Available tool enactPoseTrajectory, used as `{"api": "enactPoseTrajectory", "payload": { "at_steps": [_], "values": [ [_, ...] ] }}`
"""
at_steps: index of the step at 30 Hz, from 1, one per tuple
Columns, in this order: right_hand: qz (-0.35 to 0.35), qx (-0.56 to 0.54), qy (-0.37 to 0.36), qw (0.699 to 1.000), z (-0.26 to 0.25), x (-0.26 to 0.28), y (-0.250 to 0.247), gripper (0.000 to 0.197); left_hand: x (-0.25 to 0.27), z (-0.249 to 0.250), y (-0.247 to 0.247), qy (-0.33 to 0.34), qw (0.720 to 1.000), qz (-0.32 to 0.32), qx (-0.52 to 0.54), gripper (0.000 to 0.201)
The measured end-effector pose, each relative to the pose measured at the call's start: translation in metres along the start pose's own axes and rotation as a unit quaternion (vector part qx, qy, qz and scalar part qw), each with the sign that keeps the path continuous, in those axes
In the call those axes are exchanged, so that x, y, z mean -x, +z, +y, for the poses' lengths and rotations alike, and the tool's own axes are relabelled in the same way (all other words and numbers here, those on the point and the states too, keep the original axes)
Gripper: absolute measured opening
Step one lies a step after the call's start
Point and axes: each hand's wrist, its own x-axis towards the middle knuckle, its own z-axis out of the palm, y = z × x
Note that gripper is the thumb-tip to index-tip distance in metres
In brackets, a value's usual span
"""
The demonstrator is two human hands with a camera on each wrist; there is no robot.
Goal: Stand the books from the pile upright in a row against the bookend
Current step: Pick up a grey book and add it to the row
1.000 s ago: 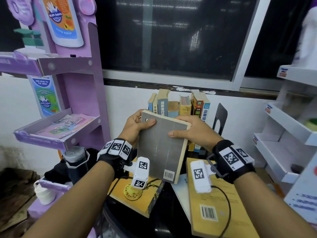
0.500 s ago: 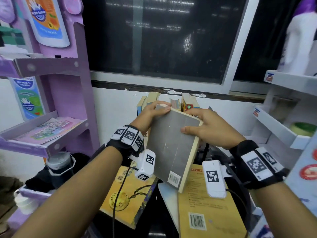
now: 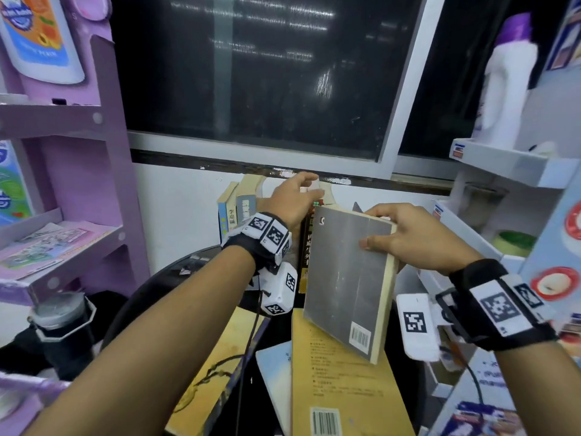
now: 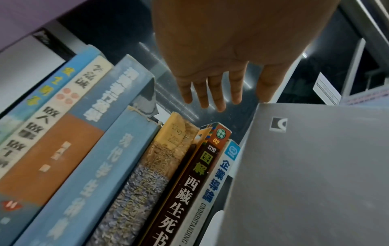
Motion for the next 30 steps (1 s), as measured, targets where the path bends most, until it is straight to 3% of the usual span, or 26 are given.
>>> {"api": "enactPoseTrajectory", "payload": {
  "at_steps": [5,10,15,30],
  "values": [
    [0.012,0.023,0.031,0.999,0.011,-0.006,-0.008,0.020,-0.007,0.004,0.014,0.016,0.989,-0.052,-0.141,0.047],
    [0.031,0.034,0.059,0.997,0.019,-0.017,-0.009,0.014,-0.018,-0.002,0.020,0.013,0.987,-0.073,-0.142,0.044],
    [0.069,0.031,0.085,0.993,0.025,-0.037,-0.004,0.012,-0.032,-0.016,0.024,0.022,0.972,-0.099,-0.212,0.047],
    [0.155,0.071,0.093,0.981,0.039,-0.098,0.049,0.021,-0.036,-0.037,0.022,0.108,0.935,-0.088,-0.326,0.036]
  ]
}}
